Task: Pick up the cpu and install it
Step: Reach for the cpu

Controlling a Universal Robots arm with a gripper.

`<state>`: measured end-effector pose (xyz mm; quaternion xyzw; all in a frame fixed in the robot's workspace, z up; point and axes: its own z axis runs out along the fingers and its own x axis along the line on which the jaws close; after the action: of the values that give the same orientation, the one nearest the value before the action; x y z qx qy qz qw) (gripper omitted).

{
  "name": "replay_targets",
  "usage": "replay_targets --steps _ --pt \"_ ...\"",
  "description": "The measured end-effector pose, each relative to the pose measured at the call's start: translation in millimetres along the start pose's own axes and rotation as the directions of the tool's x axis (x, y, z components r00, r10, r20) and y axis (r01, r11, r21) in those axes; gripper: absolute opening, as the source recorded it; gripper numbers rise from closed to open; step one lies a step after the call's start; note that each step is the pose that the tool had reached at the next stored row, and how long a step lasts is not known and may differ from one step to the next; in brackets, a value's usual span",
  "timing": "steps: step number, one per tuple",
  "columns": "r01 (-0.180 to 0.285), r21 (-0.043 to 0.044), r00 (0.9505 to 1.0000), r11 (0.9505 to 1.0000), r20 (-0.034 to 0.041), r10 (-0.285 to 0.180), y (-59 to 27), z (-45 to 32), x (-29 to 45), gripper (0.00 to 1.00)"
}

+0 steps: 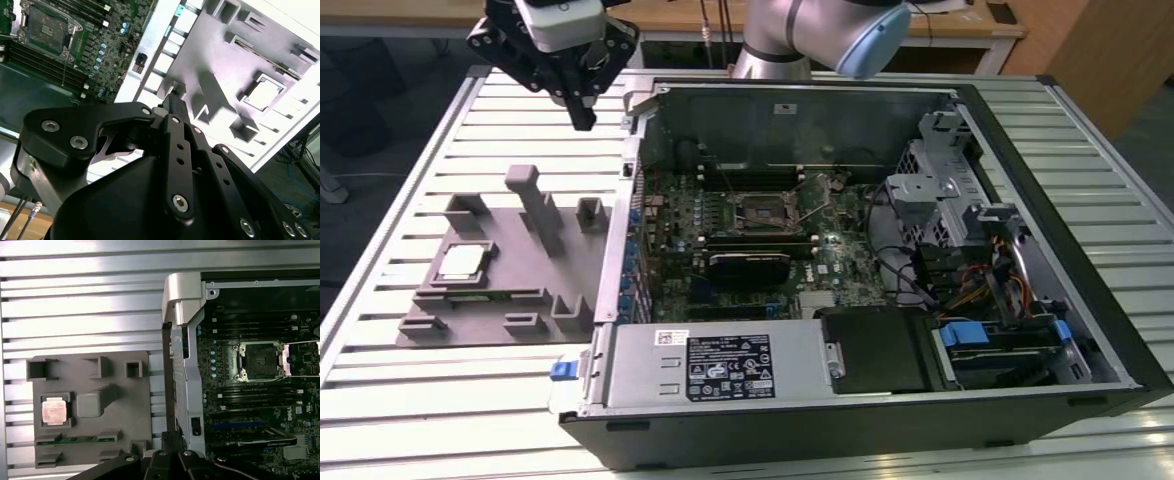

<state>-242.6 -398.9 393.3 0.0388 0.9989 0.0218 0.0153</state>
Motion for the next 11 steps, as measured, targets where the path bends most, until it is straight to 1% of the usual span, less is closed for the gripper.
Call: replay_targets --steps 1,11 --pt "0.000 0.0000 1.0000 1.0000 0.0002 0.000 -0.2 -0.1 2.9 0.11" --pt "0.000 -0.0001 1.0000 1.0000 0.0011 0.000 -1.6 -0.7 20.6 0.11"
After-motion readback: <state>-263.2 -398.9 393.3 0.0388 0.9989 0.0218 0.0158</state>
